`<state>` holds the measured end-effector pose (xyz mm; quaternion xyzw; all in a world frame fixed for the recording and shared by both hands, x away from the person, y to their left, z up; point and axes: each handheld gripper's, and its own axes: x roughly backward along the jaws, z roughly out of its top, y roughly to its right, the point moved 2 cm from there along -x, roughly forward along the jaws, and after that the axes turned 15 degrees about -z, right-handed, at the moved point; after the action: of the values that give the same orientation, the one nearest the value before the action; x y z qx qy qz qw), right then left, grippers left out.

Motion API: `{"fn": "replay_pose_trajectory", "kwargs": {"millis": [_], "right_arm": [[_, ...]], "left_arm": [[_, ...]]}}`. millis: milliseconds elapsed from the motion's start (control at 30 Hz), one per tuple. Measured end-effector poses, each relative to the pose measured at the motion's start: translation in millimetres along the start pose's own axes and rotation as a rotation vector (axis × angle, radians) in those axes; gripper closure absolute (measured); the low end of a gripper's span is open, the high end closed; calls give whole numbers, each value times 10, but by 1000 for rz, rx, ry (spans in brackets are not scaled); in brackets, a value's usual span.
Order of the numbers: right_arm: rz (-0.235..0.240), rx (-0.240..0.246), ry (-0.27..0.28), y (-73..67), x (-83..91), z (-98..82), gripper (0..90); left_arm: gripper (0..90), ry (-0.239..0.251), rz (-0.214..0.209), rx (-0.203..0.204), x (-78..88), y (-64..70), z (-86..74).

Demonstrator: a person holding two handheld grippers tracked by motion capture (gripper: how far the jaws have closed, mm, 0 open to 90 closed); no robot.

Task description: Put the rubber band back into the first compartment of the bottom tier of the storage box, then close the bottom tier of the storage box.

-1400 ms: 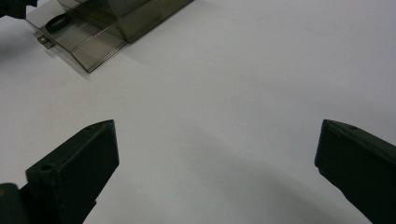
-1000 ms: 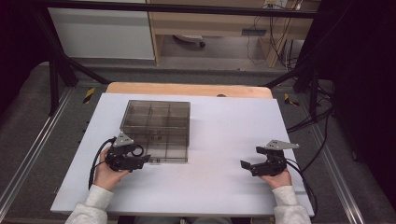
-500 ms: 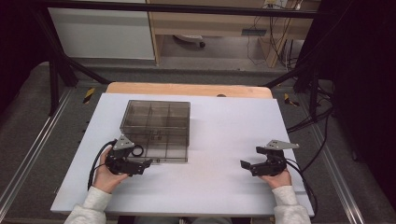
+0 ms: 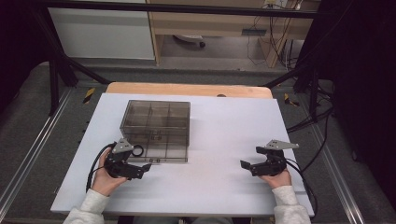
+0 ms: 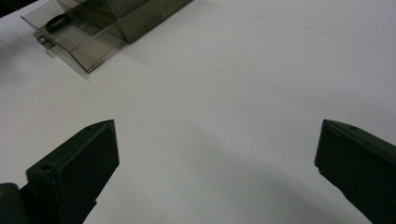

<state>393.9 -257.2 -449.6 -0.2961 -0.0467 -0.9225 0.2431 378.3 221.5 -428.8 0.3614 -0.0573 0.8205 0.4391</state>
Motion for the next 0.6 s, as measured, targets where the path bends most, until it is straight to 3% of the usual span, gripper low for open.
{"fn": "replay_pose_trajectory", "kwargs": {"millis": [600], "right_arm": [[0,-1,0,1,0,1,2]], "left_arm": [[21,-5,-21,-3,12,38,-55]]}}
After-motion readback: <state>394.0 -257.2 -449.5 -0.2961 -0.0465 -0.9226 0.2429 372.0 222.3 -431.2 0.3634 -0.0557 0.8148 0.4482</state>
